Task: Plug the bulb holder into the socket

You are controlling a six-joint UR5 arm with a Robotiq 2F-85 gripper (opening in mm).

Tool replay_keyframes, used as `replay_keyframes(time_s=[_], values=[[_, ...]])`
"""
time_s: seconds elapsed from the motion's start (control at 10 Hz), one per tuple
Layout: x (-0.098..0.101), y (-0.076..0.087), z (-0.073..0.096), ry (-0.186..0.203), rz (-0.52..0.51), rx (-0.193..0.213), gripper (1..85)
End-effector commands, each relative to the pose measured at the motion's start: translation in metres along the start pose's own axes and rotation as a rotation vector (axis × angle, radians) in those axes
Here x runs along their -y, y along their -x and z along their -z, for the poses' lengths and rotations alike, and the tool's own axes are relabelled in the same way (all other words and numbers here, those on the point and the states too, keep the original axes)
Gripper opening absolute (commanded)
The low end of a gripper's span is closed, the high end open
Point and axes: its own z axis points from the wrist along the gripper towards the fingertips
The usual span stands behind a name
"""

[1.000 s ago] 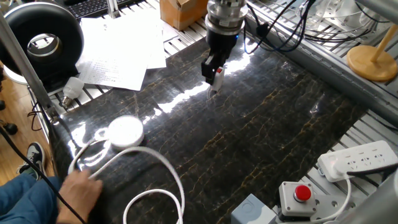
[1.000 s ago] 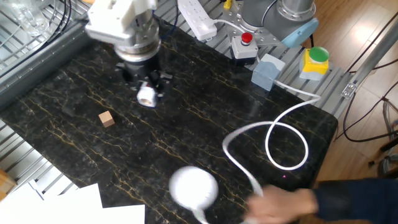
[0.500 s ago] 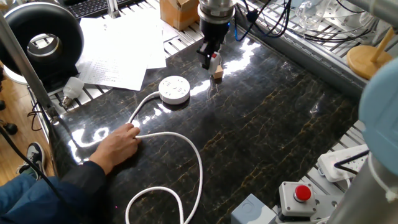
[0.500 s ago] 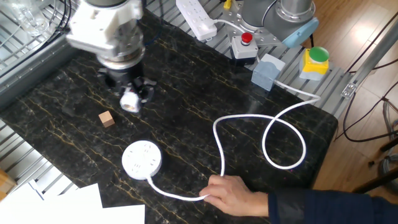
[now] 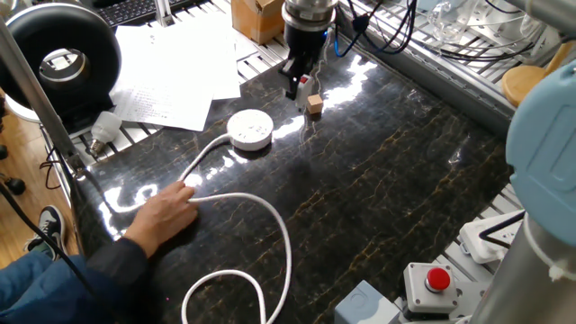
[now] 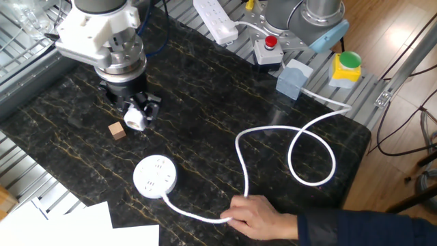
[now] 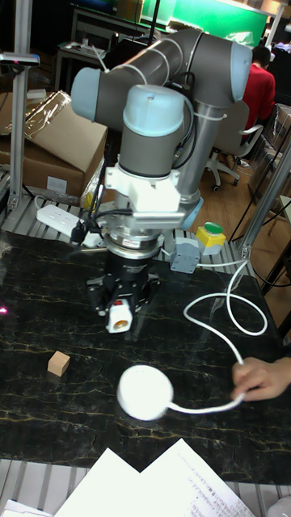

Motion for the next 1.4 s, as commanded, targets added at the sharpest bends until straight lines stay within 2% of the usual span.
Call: replay_keyframes(time_s=[0.0, 0.1, 0.3, 0.5, 0.6, 0.7, 0.8, 0.9, 1.0, 1.1, 1.2, 1.3], values=[[-0.044, -0.003, 0.011, 0.053, -0.103, -0.011, 1.3], [-0.092, 0.008, 0.018, 0.191, -0.276, 0.021, 1.3], [-0.074, 0.003, 0.016, 0.097, -0.222, 0.019, 1.3], [-0.056, 0.01, 0.012, 0.078, -0.194, 0.03, 1.3], [-0.04, 0.008, 0.013, 0.062, -0.133, 0.022, 1.3], [-0.012, 0.0, 0.014, 0.007, -0.005, -0.001, 1.3], [-0.006, -0.017, 0.016, 0.012, 0.084, -0.046, 1.3], [-0.007, -0.034, 0.017, 0.03, 0.154, -0.068, 1.3], [-0.014, -0.048, 0.015, 0.081, 0.202, -0.064, 1.3], [-0.034, -0.046, 0.014, 0.156, 0.106, -0.013, 1.3], [-0.049, -0.039, 0.018, 0.213, -0.017, 0.012, 1.3], [-0.039, -0.04, 0.016, 0.166, 0.028, -0.001, 1.3]])
